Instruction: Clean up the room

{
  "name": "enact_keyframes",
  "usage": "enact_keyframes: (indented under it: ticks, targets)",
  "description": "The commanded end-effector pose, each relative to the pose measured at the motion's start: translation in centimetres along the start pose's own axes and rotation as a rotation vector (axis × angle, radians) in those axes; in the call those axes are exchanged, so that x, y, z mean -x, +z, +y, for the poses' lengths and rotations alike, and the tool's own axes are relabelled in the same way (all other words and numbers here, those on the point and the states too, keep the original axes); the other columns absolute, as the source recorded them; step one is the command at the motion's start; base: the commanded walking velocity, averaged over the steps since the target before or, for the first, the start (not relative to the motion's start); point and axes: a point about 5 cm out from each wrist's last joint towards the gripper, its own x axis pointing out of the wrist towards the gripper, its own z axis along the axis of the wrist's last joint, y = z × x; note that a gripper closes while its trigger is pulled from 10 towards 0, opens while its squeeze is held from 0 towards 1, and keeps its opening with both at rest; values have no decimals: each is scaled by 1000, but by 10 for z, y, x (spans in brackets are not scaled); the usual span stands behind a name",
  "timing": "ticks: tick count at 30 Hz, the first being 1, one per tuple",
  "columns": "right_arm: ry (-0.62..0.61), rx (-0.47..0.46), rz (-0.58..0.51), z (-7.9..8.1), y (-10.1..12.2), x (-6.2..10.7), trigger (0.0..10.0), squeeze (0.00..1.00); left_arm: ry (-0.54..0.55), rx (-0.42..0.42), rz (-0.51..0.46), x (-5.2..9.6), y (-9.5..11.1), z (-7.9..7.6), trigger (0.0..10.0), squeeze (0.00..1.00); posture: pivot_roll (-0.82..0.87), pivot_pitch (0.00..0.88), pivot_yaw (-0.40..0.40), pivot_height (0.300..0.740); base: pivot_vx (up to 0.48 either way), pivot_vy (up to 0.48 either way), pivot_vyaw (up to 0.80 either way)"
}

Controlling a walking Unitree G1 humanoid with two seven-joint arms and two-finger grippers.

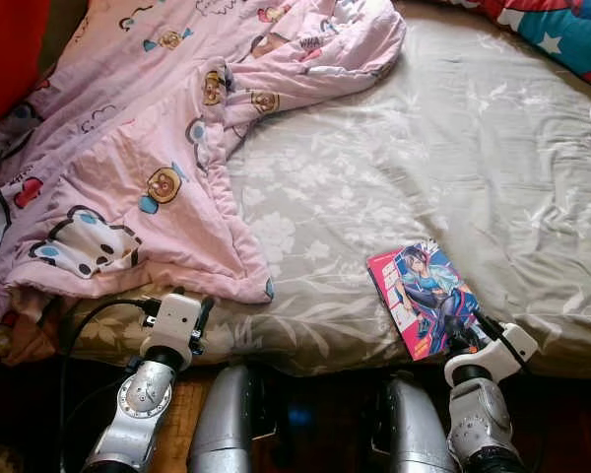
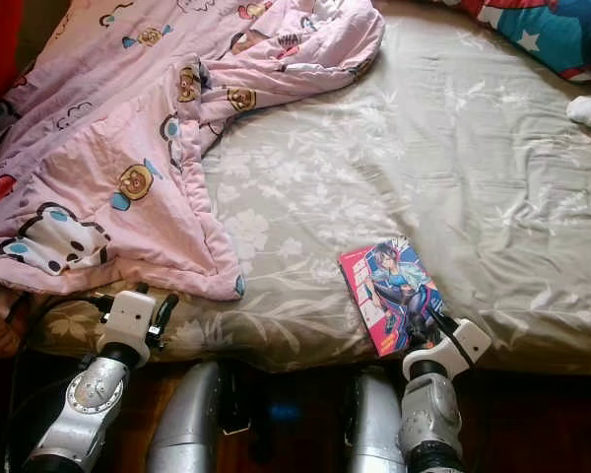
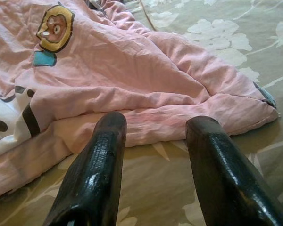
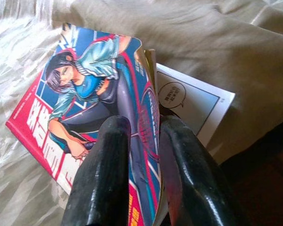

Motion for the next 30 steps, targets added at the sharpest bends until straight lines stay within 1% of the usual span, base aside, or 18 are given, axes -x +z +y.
enact_keyframes:
  ticks: [1,5,7,12,13,15,16,17,20,26,27,30]
  targets:
    - [-35,-16,35,-10,-9,6,0,0,-11,-24,33,7,-9,-2,10000,0,208,315,15,625,0,0,0]
    - [-70,-31,50,-16,-12,8,0,0,-12,-24,32,7,-8,-2,10000,0,211,320,17,625,0,0,0]
    - [-123,-36,93,-25,-18,11,0,0,-13,-23,33,10,-9,-3,10000,0,214,322,17,625,0,0,0]
    - [-167,-40,116,-32,-22,15,0,0,-13,-25,38,12,-11,-2,10000,0,220,324,18,625,0,0,0]
    - [-177,-42,122,-34,-23,16,3059,0,-12,-25,40,13,-11,-1,10000,0,221,324,19,625,0,0,0]
    - [-158,-39,115,-32,-23,15,2902,0,-11,-26,41,13,-11,-1,10000,0,222,323,20,625,0,0,0]
    - [-145,-32,114,-30,-22,15,3882,0,-11,-27,41,12,-11,-1,10000,0,220,322,21,625,0,0,0]
    - [-135,-25,111,-28,-22,14,10000,0,-11,-27,41,12,-11,-1,10000,0,217,320,21,625,0,0,0]
    - [-114,-12,102,-24,-20,11,10000,0,-12,-26,40,11,-10,-1,10000,0,217,318,22,625,0,0,0]
    - [-73,-26,65,-14,-13,5,10000,0,-12,-23,40,10,-10,-2,10000,0,213,314,20,625,0,0,0]
    - [-55,-40,47,-10,-9,2,10000,0,-11,-22,40,10,-10,-3,10000,0,215,315,19,625,0,0,0]
    - [-56,-41,49,-8,-8,1,10000,20,-13,-10,56,10,-11,-4,10000,0,213,317,16,625,0,0,0]
